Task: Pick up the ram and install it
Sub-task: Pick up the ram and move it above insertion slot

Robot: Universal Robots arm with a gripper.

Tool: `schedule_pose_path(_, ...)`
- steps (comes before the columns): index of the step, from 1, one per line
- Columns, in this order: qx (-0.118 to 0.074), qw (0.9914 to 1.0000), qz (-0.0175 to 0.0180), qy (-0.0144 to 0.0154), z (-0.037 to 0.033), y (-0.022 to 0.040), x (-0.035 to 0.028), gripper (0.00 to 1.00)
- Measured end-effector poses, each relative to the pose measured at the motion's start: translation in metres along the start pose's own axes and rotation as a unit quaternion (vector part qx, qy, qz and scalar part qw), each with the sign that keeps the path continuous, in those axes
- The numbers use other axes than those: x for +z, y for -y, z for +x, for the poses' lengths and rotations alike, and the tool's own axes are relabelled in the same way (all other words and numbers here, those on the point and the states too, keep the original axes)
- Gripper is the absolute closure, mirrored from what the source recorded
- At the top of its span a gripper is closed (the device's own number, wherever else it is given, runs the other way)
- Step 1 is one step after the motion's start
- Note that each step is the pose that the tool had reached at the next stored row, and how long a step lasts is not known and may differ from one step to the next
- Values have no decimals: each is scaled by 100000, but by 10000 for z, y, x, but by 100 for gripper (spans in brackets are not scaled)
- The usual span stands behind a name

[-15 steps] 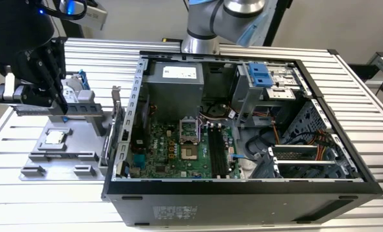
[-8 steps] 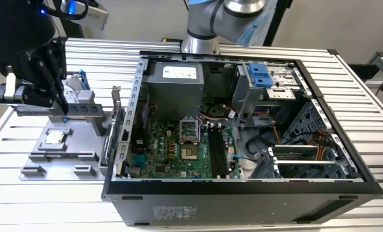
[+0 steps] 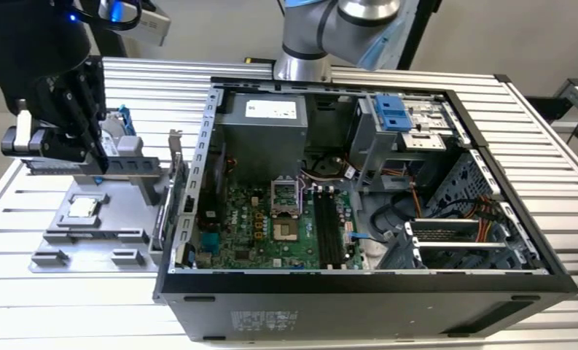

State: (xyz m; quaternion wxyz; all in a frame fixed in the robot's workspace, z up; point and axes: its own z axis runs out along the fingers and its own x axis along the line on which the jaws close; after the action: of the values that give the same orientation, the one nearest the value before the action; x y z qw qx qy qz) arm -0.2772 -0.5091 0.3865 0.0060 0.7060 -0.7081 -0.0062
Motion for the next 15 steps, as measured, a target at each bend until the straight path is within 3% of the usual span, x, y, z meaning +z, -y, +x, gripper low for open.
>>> schedule_pose_path(8, 1, 100000, -8, -19, 0, 65, -1, 100)
schedule_pose_path(15, 4, 100000, -8, -26, 0, 85, -1, 100)
